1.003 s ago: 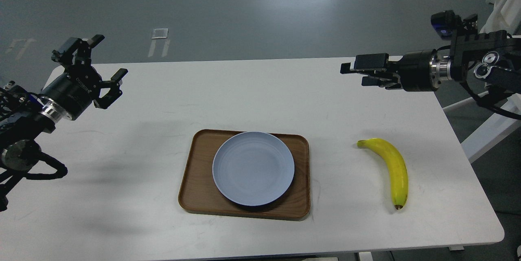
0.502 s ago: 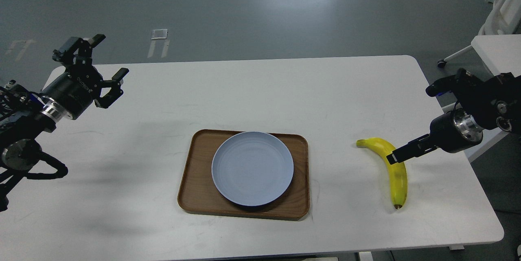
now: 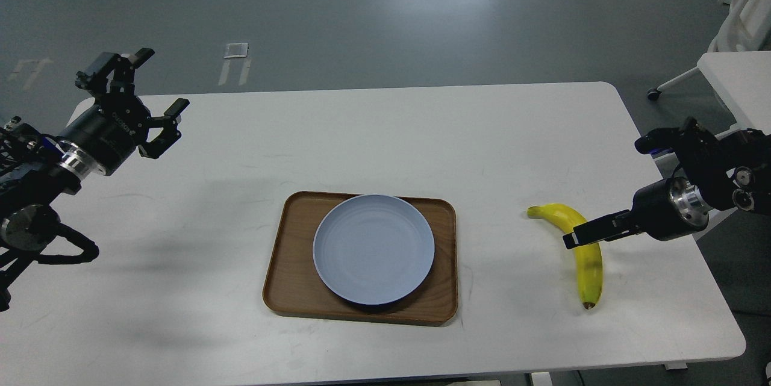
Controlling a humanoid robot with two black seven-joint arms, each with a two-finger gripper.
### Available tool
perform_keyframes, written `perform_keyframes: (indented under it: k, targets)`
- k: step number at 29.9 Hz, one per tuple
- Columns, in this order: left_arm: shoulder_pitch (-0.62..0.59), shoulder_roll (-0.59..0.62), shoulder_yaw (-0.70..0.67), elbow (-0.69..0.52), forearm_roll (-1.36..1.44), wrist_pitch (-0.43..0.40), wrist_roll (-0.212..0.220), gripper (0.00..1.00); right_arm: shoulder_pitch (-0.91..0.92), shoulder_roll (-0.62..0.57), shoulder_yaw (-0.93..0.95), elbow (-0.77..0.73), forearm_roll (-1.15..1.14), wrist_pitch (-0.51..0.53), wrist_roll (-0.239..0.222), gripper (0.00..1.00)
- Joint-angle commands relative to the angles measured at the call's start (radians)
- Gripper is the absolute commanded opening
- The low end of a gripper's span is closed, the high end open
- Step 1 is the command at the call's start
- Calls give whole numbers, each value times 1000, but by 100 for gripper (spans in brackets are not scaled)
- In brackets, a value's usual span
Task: Place banana on plate with both arms
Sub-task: 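Lower the right gripper onto the yellow banana and close on it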
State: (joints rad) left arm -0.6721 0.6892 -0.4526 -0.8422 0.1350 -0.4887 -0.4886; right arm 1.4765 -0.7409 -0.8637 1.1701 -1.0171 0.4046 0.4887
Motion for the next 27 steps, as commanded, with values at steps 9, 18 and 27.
perform_keyframes:
  k: [9,18,27]
  targets:
    - [0,-4,0,-2,3,0,0,98,-2,23,-54,-9,0,-39,0,100]
    - [2,-8,0,-2,3,0,0,98,-11,57,-86,-33,5,-76,0,100]
    - [0,-8,0,-2,2,0,0,98,-57,101,-87,-64,44,-122,0,100]
